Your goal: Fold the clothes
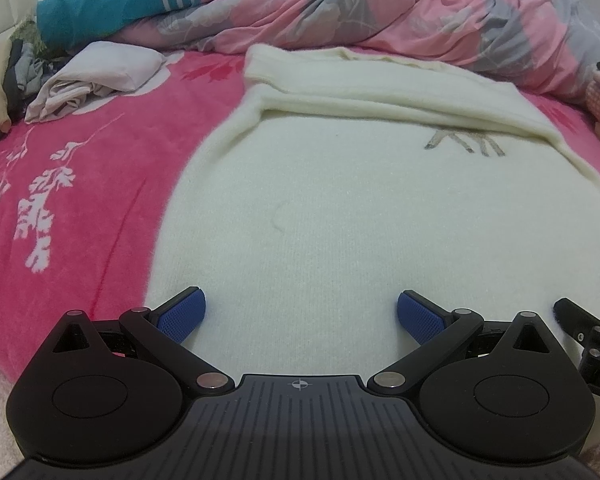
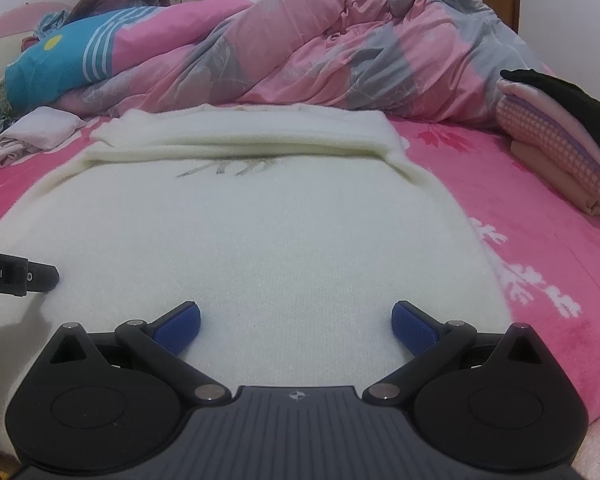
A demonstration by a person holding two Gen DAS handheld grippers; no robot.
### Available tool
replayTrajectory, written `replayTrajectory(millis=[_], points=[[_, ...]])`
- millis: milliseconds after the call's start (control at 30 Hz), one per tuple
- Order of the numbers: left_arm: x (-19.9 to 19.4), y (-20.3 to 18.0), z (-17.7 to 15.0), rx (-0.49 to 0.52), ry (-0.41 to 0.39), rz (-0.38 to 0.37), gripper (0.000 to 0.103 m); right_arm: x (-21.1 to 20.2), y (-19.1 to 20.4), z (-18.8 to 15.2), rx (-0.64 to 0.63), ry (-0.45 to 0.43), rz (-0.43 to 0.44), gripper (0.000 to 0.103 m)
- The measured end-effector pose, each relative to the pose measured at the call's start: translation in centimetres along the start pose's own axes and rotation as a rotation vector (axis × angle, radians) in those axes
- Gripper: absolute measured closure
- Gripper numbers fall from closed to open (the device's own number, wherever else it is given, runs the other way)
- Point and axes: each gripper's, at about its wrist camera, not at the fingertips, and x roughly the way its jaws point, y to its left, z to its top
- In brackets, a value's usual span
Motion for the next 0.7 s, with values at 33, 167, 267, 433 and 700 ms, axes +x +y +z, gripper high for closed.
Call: replayTrajectory(millis=[33,167,267,433,700], points=[[-0.1,0.1,-0.1,0.001,-0.003,-0.002,0.000,0.0,0.0,0.0,-0.001,-0.002,0.000,0.000],[-1.1,0.3,-1.0,0.029,-0.021,-0.021,0.000,-0.3,-0.1,-0.1,-0.009,-0.004,0.003,0.000],[-2.5,0.7,-3.3,0.100,-0.069,-0.040,0.000,-1.6,-0.5,-1.4,-0.027,-0.039,0.022,0.000],[-5.0,1.2,-7.1,0.228,-0.121,-0.026,0.000,-4.6,-1.7,-4.2,-0.085,-0.038,0.059,0.000],[-5.6,2.7,-9.8,0.264,0.022,0.008,0.003,-8.0,-2.2,-5.3,-0.225,0.013,0.024,0.002]])
